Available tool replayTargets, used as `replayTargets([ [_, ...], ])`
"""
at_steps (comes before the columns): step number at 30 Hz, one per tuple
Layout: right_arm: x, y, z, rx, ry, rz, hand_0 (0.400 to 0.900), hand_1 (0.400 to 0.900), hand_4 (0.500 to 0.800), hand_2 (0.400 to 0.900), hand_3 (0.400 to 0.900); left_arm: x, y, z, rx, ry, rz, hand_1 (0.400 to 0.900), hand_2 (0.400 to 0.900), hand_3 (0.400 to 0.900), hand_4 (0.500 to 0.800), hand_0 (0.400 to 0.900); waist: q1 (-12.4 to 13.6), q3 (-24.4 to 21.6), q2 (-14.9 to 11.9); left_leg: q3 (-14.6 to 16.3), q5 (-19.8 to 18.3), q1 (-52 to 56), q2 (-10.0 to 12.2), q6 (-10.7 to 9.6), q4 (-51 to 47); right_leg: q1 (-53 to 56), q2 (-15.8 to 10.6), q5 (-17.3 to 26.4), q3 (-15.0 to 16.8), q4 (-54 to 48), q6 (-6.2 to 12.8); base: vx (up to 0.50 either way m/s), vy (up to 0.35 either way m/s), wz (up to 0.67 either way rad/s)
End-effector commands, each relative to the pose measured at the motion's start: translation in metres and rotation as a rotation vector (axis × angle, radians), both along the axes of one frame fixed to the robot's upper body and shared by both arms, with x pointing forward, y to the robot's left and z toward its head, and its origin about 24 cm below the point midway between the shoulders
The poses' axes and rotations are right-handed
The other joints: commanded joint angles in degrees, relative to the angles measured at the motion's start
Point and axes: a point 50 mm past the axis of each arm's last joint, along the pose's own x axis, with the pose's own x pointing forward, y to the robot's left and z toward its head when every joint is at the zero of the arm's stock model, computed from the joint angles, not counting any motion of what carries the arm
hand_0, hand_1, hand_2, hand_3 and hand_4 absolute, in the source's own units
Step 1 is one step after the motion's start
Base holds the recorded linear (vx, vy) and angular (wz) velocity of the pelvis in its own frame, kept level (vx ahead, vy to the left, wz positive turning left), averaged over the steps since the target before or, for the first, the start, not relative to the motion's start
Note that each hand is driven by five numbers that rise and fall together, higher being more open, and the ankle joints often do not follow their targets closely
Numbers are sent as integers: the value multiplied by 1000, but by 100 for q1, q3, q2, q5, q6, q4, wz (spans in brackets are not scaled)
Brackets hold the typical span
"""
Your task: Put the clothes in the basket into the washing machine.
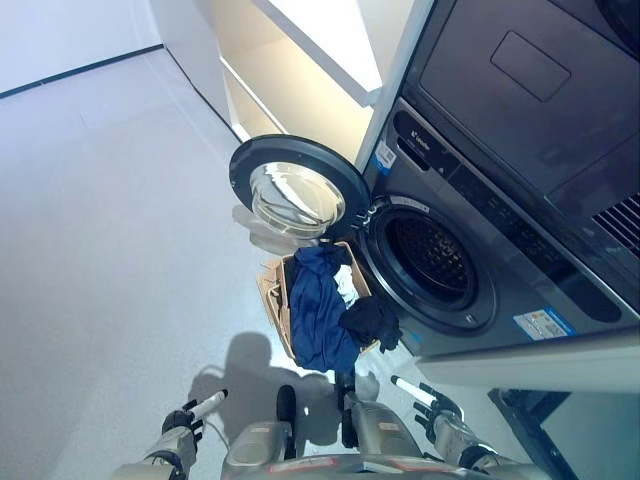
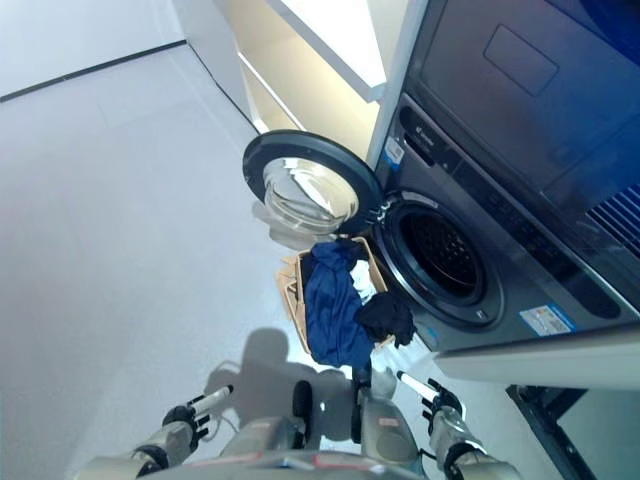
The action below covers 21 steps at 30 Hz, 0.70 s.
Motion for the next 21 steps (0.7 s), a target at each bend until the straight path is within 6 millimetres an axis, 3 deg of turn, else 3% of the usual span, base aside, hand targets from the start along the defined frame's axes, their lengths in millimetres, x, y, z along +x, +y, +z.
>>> replayTargets([
  [1, -1, -20, 5, -65, -26, -51, 900, 900, 800, 900, 900, -12, -3, -4, -2, 27, -13, 900, 900, 900, 800, 900, -70, -39, 103, -375, -792, -15, 157, -583, 414, -122, 110, 0, 224, 553, 119, 339, -314, 34],
  [4, 9, -25, 10, -82, -56, -19, 900, 900, 800, 900, 900, -19, -9, -7, -29, 33, 23, 900, 900, 900, 800, 900, -141, -112, 236, -379, -779, 192, 309, -690, 259, -101, 194, 4, 173, 841, 8, 303, -357, 39],
  [6, 13, -29, 13, -103, -71, 23, 900, 900, 800, 900, 900, -18, -16, -8, -49, 18, 37, 900, 900, 900, 800, 900, -188, -157, 335, -456, -766, 157, 388, -793, 391, -24, 180, -153, -25, 876, -71, 205, -308, 63],
  [9, 21, -32, 17, -131, -89, 64, 900, 900, 800, 900, 900, -12, -27, -9, -70, 2, 18, 900, 900, 900, 800, 900, -230, -50, 387, -233, -764, -231, 374, -971, 1213, 172, 64, -341, -291, 869, -168, 121, -229, 54],
  [11, 23, -37, 20, -149, -91, 67, 900, 900, 800, 900, 900, -6, -32, -9, -78, -12, 2, 900, 900, 900, 800, 900, -224, 36, 402, -105, -660, -453, 360, -973, 1130, 312, 28, -429, -398, 828, -202, 67, -188, 40],
  [12, 29, -39, 22, -163, -103, 71, 900, 900, 800, 900, 900, -3, -37, -9, -80, -15, -21, 900, 900, 900, 800, 900, -211, 80, 467, 50, -273, -739, 433, -953, 627, 353, 47, -437, -508, 817, -234, 20, -107, 26],
  [17, 33, -32, 22, -161, -111, 117, 900, 900, 800, 900, 900, -15, -34, -12, -69, 28, -36, 900, 900, 900, 800, 900, -224, -10, 517, 114, -214, -537, 436, -897, 228, 323, 166, -534, -457, 963, -247, 99, -29, -9],
  [21, 44, -25, 26, -173, -147, 185, 900, 900, 800, 900, 900, -9, -29, -9, -50, 7, -42, 900, 900, 900, 800, 900, -176, 11, 506, 203, -241, -361, 422, -855, 76, 420, 171, -501, -380, 836, -227, 83, 61, -19],
])
